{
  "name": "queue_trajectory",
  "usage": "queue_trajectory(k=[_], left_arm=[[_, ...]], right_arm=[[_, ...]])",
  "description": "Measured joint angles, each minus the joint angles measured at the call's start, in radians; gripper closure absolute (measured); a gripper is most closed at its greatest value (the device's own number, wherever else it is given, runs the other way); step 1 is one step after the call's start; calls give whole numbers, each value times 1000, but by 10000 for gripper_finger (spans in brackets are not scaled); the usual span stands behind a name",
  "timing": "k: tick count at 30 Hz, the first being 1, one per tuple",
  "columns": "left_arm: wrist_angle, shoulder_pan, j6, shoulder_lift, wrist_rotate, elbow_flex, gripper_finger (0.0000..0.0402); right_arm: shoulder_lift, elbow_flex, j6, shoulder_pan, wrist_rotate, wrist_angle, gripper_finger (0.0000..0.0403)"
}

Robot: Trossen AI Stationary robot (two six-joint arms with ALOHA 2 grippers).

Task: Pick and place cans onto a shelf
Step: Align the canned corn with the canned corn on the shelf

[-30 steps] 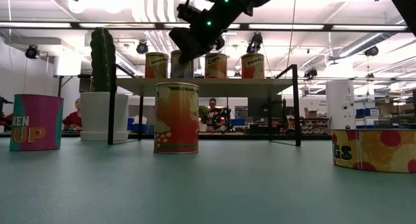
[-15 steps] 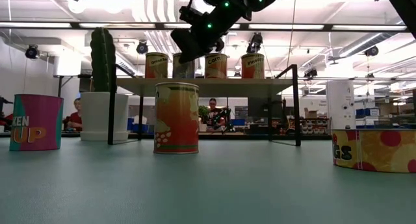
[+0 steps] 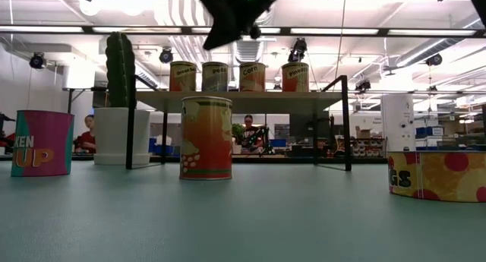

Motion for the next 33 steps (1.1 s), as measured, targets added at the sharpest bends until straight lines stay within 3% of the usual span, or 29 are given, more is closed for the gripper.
queue_trajectory(k=[12,16,22,33], left_arm=[[13,0,-1,7,0,0,402],[27,0,-1,16,0,0,402],[31,0,-1,40,0,0,402],[48,0,-5,75,0,13,402]], right_arm=[[-98,-1,140,219,0,-339,394],[-108,-37,166,271,-89,-404,394],[-109,-84,239,291,-262,-433,394],[-109,-132,262,292,-220,-397,393]])
